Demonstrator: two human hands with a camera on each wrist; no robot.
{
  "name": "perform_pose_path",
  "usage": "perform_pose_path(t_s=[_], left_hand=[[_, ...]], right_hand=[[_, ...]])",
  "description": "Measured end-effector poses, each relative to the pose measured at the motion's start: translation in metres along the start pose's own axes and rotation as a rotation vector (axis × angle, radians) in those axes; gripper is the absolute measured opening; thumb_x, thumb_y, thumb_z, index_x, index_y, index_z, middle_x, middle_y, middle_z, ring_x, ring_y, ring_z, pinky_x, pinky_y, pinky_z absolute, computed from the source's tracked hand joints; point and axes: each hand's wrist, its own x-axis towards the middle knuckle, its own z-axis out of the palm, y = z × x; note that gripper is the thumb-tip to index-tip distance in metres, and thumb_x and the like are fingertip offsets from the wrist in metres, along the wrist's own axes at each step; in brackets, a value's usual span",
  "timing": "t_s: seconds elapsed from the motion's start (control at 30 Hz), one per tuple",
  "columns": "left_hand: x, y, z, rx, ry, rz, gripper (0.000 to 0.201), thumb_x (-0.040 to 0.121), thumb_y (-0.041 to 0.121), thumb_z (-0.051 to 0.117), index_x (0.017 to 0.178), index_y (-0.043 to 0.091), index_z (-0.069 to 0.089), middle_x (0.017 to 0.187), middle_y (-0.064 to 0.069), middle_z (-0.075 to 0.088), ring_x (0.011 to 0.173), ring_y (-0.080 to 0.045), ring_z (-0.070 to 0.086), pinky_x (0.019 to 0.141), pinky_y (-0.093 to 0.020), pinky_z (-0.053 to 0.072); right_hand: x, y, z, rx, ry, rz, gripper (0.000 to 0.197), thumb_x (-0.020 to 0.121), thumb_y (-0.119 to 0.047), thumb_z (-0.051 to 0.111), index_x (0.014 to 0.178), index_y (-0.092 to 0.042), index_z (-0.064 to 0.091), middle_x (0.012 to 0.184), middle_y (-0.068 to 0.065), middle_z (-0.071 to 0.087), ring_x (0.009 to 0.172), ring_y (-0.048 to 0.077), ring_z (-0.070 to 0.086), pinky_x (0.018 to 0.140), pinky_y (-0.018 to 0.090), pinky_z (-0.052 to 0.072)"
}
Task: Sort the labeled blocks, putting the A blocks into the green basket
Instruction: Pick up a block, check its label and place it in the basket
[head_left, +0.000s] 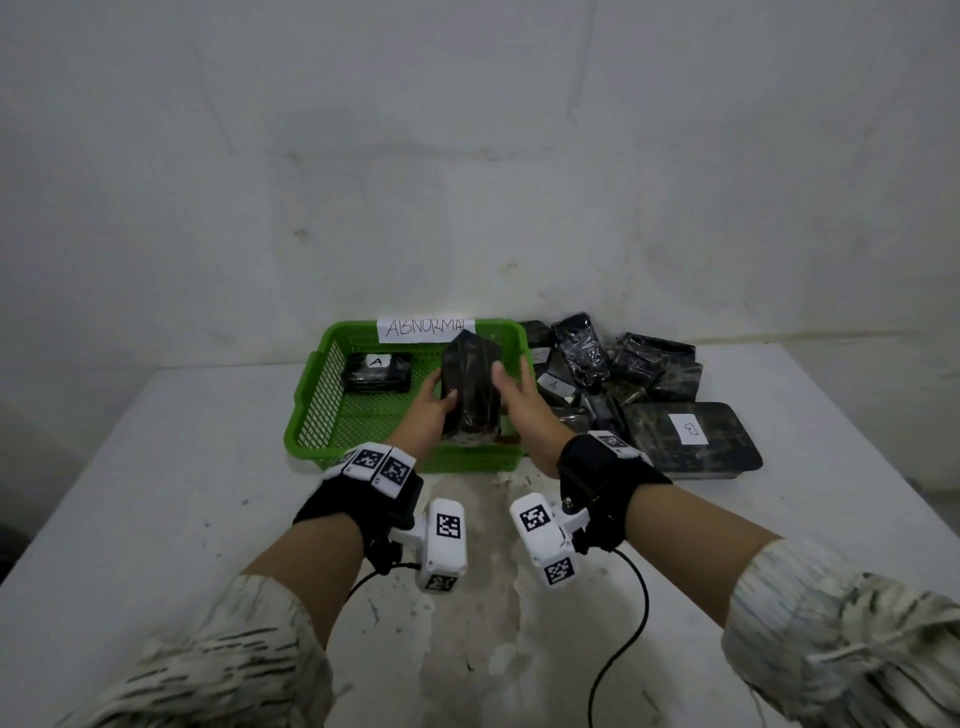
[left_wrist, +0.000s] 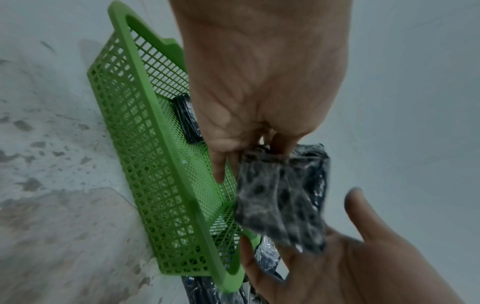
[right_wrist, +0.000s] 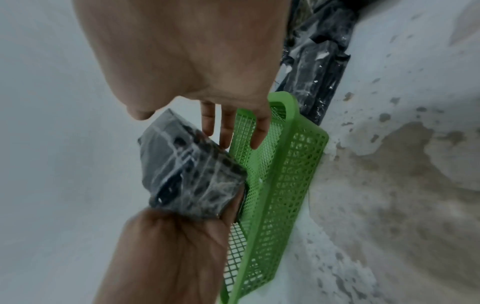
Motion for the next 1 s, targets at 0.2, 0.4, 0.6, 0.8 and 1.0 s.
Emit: perform_pose_path(t_s=[0.2,0.4,0.6,0.8,1.0], left_hand=[[-0.011,0.005,0.003,0.004,-0.117,-0.075,0.054,0.095,-0.007,0.036,0.144,0.013,0.026,0.133,-0.028,0.047,0.121,-0.042,0.049,0.087,-0.043,0.045],[-0.01,0.008,0.004,0.027,-0.092,-0.113,0.055,0.096,0.055,0.023,0.131,0.02,0.049,0.136,-0.012,0.051,0.124,-0.03,0.048,0.107,-0.049,0.037],[-0.008,0.011,0.007,-0.055,-0.075,-0.073,0.046,0.093,0.047,0.046,0.128,0.016,0.052,0.125,-0.007,0.059,0.119,-0.027,0.053,0.102,-0.058,0.038],[-0.005,0.01,0.009,-0.043,-0.086,-0.05,0.035,0.094,0.027,0.052,0.127,0.016,0.05,0.122,-0.008,0.058,0.119,-0.028,0.052,0.095,-0.063,0.041],[-0.003,0.01,0.008,-0.032,-0.08,-0.02,0.033,0.096,0.027,0.049,0.126,0.014,0.05,0.12,-0.009,0.058,0.118,-0.025,0.053,0.096,-0.06,0.042]], right_hand=[[0.007,-0.003,0.001,-0.007,-0.016,0.028,0.081,0.084,-0.075,0.036,0.151,-0.043,0.004,0.16,0.0,0.018,0.146,0.025,0.022,0.116,0.058,0.019],[0.005,-0.001,-0.002,-0.03,-0.104,0.002,0.059,0.101,-0.046,0.031,0.151,-0.044,-0.001,0.162,0.0,0.011,0.148,0.023,0.014,0.118,0.048,0.015],[0.005,0.001,0.0,-0.079,-0.1,0.021,0.059,0.097,-0.053,0.039,0.149,-0.026,0.03,0.143,0.0,0.047,0.129,0.016,0.047,0.098,0.031,0.039],[0.012,0.002,-0.001,-0.017,-0.032,0.039,0.048,0.098,-0.048,0.043,0.134,-0.015,0.05,0.125,0.008,0.063,0.112,0.024,0.062,0.098,0.043,0.048],[0.007,0.0,-0.004,0.027,-0.078,0.019,0.035,0.099,-0.033,0.048,0.13,-0.016,0.052,0.116,0.004,0.064,0.102,0.017,0.061,0.1,0.038,0.046]])
